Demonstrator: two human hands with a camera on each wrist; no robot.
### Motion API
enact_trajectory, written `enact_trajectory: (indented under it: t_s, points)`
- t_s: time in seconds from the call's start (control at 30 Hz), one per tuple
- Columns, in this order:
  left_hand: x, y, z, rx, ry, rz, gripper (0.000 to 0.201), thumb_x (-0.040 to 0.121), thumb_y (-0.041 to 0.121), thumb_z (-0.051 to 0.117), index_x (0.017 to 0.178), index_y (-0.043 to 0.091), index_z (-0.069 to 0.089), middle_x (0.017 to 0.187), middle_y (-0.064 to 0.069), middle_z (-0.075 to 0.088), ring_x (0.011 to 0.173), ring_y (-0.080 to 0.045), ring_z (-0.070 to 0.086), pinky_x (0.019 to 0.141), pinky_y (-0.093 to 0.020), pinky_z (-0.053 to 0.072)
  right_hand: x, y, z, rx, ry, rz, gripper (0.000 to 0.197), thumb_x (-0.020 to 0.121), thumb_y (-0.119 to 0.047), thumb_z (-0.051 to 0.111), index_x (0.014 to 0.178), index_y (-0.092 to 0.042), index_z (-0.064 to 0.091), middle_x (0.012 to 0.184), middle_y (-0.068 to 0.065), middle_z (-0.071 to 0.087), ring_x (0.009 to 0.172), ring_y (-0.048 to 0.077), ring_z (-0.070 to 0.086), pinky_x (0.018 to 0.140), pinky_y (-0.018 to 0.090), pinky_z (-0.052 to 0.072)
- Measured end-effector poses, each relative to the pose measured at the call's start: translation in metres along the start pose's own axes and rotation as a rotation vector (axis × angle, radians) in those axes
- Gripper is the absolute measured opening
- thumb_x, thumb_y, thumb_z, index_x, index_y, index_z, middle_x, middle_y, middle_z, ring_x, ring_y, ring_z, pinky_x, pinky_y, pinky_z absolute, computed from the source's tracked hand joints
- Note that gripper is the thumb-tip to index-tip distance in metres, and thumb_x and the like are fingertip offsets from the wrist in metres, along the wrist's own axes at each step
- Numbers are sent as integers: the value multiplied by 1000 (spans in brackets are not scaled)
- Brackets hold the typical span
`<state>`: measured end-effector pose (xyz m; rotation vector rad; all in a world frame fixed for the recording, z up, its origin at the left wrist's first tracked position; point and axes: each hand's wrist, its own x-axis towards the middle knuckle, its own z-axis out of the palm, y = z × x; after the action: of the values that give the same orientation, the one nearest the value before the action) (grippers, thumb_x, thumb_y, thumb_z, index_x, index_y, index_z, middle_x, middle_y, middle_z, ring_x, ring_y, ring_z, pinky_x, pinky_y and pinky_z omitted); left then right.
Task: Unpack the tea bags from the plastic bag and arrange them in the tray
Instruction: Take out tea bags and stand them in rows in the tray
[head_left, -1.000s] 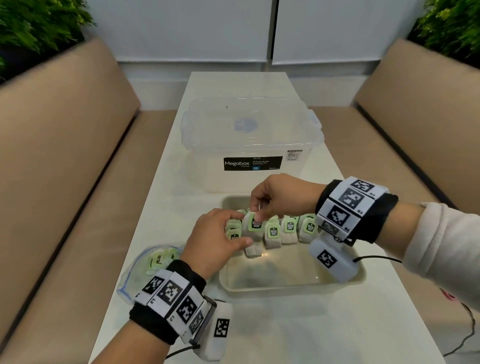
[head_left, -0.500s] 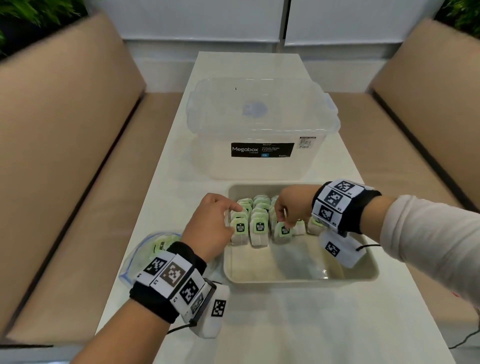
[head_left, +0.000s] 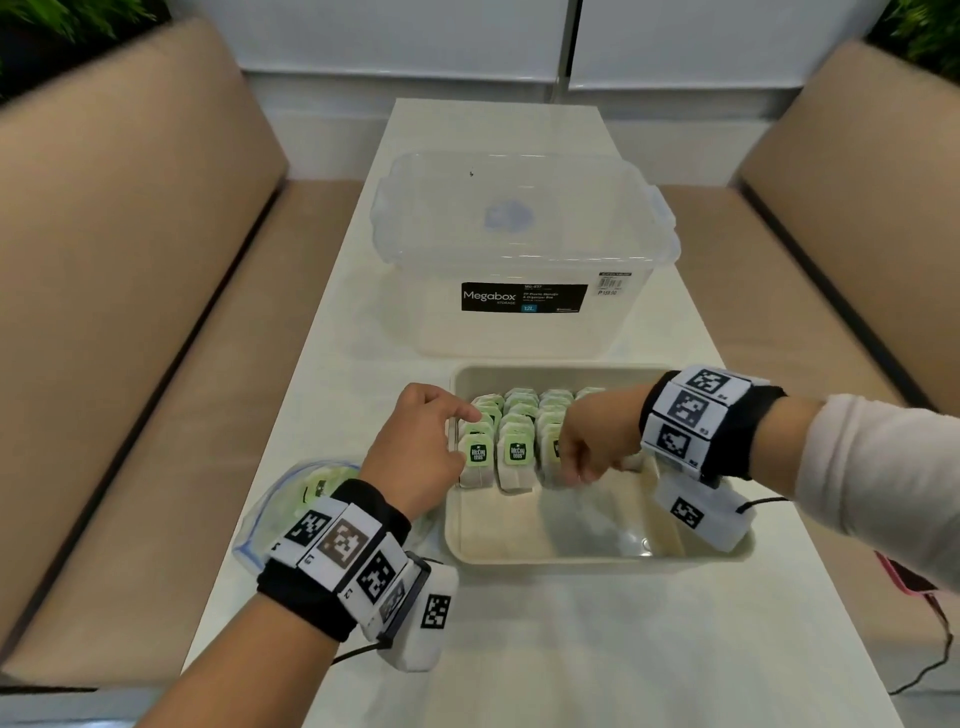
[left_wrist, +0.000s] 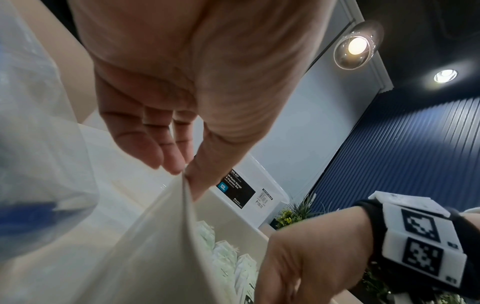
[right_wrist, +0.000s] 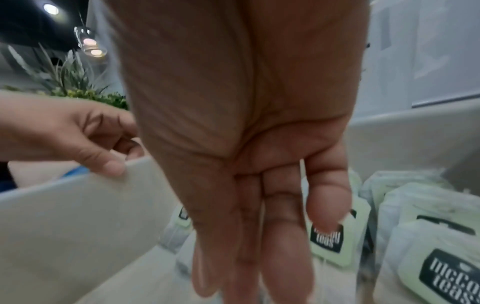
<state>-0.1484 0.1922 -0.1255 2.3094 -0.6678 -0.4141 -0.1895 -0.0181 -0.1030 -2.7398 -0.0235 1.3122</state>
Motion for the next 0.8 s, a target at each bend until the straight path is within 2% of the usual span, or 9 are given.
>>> enact_trajectory:
  t_s: [0.1, 0.17, 0.2, 0.33, 0.47, 0.6, 0.67, 0.73, 0.8]
  points:
    - [0, 0, 0, -4, 2, 1, 45, 77, -1, 61, 108, 30, 60, 112, 12, 36, 73, -1, 49, 80, -20, 46, 12, -4, 8, -45, -148, -17, 42, 88, -2, 53, 124, -24, 61, 109, -6, 68, 59, 6, 57, 55, 13, 44]
    - [0, -1, 0, -9, 7, 8, 45, 76, -1, 61, 108, 30, 60, 112, 12, 36, 72, 0, 49, 79, -19, 45, 19, -7, 8, -55, -189, -27, 49, 87, 3, 50, 130, -20, 56, 120, -3, 65, 60, 6, 57, 65, 17, 48]
    - [0, -2, 0, -10, 7, 11, 45, 76, -1, 60, 108, 30, 60, 112, 11, 36, 71, 0, 48, 79, -18, 44, 22, -8, 8, -59, -194, -26, 50, 87, 5, 48, 131, -18, 55, 122, 0, 64, 60, 7, 56, 67, 19, 48]
    - [1, -4, 2, -20, 1, 26, 45, 76, -1, 60, 109, 29, 60, 113, 12, 36, 72, 1, 47, 77, -15, 42, 27, -12, 2, -94, -150, -21, 46, 88, 6, 44, 128, -13, 56, 122, 4, 64, 59, 8, 52, 54, 15, 41]
    - [0, -7, -6, -30, 5, 67, 33, 81, 10, 65, 106, 32, 60, 113, 13, 38, 73, 1, 49, 66, -2, 37, 24, -15, 1, -57, -107, -17, 41, 87, 1, 51, 123, -15, 61, 114, 3, 67, 58, 8, 52, 52, 14, 41]
    - [-6, -21, -42, 42, 94, 107, 30, 78, 5, 65, 74, 34, 56, 110, 7, 54, 85, -5, 52, 69, -8, 33, 7, -25, -10, 32, 58, -38, 30, 83, -2, 56, 107, -17, 65, 84, -3, 62, 58, 9, 51, 50, 13, 41]
    - [-11, -35, -63, 119, 86, 105, 38, 74, -1, 61, 63, 35, 51, 111, 5, 59, 99, -8, 53, 82, -14, 30, -6, -34, -19, 106, 186, -53, 25, 82, -5, 56, 98, -23, 64, 77, -7, 60, 57, 6, 49, 53, 16, 40]
    - [-16, -50, -78, 189, 32, 79, 37, 72, -2, 61, 68, 33, 50, 116, 4, 58, 110, -15, 52, 89, -22, 35, -18, -48, -27, 134, 343, -69, 20, 83, -10, 58, 91, -26, 63, 75, -11, 59, 60, 4, 50, 56, 17, 40]
    - [-21, -63, -86, 238, -58, 33, 36, 74, 6, 67, 95, 32, 53, 124, 3, 54, 114, -17, 50, 88, -24, 40, -27, -69, -32, 167, 471, -101, 15, 84, -14, 59, 91, -24, 66, 73, -14, 56, 63, 0, 49, 57, 15, 37]
